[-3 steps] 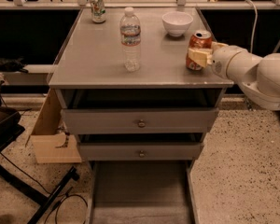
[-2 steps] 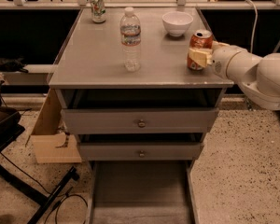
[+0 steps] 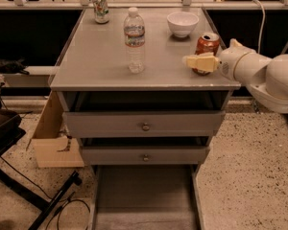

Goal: Pick coke can from bottom drawer and place on counter

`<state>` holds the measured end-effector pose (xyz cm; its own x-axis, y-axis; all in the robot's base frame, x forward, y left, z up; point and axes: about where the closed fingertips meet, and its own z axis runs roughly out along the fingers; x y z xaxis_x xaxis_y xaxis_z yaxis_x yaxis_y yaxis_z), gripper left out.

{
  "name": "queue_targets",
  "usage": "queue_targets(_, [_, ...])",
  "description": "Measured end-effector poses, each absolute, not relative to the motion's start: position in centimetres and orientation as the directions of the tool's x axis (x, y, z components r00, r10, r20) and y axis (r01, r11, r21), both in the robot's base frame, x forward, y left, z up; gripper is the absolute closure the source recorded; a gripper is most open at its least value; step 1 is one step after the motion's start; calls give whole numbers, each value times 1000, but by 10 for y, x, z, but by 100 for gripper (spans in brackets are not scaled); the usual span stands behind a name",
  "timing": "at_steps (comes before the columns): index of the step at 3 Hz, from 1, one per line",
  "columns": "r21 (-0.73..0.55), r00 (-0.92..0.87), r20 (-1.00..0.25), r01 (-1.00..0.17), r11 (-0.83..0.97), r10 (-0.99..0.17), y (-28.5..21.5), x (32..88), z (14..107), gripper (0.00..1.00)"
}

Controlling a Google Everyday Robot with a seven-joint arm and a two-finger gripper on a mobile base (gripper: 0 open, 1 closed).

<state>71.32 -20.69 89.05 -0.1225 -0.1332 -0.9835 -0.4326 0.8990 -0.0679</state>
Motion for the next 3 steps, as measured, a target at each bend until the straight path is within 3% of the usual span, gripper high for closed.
queue_targets(1, [-90,-60,-990,-443,892,-129,-218,695,928,0])
queue_targets(3, [-296,4,-942,-485,823,-337,-276,575,992,0])
